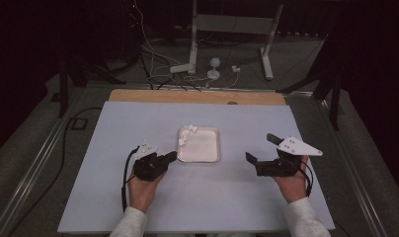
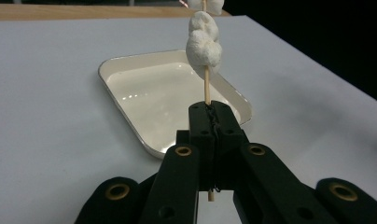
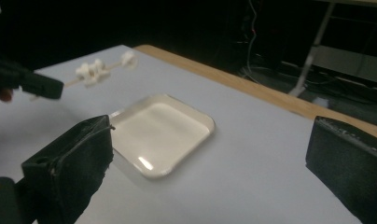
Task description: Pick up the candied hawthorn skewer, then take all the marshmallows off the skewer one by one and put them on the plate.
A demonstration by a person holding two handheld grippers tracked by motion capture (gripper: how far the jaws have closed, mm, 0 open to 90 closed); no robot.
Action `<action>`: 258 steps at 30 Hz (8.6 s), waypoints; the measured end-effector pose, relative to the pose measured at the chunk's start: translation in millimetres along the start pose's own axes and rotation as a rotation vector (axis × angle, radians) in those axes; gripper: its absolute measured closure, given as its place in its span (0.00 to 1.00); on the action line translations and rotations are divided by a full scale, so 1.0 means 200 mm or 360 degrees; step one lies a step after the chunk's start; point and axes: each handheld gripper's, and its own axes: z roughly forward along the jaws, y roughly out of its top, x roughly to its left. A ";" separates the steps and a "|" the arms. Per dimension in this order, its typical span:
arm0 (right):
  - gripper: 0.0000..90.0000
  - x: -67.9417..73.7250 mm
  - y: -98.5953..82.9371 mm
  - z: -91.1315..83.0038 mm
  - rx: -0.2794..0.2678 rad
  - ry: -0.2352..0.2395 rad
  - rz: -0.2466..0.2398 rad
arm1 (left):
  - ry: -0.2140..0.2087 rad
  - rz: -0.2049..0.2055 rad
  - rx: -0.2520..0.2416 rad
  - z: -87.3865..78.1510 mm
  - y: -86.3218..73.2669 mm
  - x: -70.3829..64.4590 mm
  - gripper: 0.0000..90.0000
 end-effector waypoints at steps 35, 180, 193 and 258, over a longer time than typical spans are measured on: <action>0.01 0.10 0.37 0.48 0.0117 0.0280 0.0217 | -0.0045 0.0122 -0.0158 -0.06 -0.01 -0.03 1.00; 0.37 0.11 0.06 0.84 0.0565 0.0227 0.0494 | 0.0003 0.0191 -0.0140 -0.03 -0.05 -0.04 1.00; 0.37 0.20 0.14 0.73 0.0396 0.0572 0.0539 | 0.0004 0.0186 -0.0132 -0.02 -0.05 -0.04 1.00; 0.89 -0.03 0.34 0.52 0.0117 0.0520 0.0662 | -0.0034 0.0301 -0.0021 0.00 -0.08 -0.04 1.00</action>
